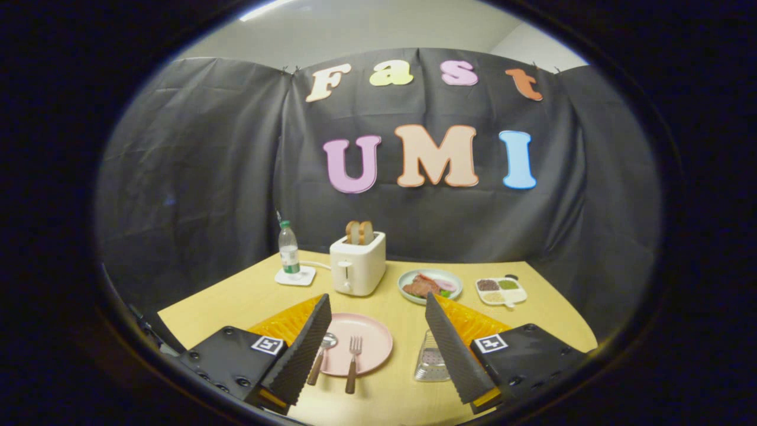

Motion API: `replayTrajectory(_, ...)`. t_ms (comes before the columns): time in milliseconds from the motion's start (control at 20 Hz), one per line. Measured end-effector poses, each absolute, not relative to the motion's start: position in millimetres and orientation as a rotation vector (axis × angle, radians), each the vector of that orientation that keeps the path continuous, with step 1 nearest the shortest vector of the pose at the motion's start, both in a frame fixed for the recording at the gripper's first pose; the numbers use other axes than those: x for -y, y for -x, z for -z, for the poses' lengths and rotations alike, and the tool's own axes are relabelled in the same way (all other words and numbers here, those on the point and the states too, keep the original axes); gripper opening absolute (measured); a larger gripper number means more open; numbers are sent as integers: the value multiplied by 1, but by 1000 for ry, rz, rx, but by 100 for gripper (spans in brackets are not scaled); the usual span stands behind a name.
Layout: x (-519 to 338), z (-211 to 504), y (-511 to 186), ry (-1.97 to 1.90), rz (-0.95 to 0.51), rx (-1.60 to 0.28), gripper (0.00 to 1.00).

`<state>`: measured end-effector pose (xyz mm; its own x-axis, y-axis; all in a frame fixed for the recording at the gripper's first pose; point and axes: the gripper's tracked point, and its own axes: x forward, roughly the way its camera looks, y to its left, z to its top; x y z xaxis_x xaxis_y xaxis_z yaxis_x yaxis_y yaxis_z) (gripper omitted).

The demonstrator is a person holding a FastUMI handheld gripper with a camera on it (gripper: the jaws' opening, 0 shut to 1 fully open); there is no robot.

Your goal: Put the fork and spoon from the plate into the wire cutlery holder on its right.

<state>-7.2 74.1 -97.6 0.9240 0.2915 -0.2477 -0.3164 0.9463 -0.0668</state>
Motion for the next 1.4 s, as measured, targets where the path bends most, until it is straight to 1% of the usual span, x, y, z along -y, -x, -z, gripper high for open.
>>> replayTrajectory(350, -94, 178, 10, 109, -406, -390, 100)
replayTrajectory(800, -75, 256, 12, 171, -402, -537, 100)
replayTrajectory(1150, -77, 294, 20, 193, -447, -620, 74)
replayTrajectory(1400, -73, 301, 17, 216, -433, -621, 55)
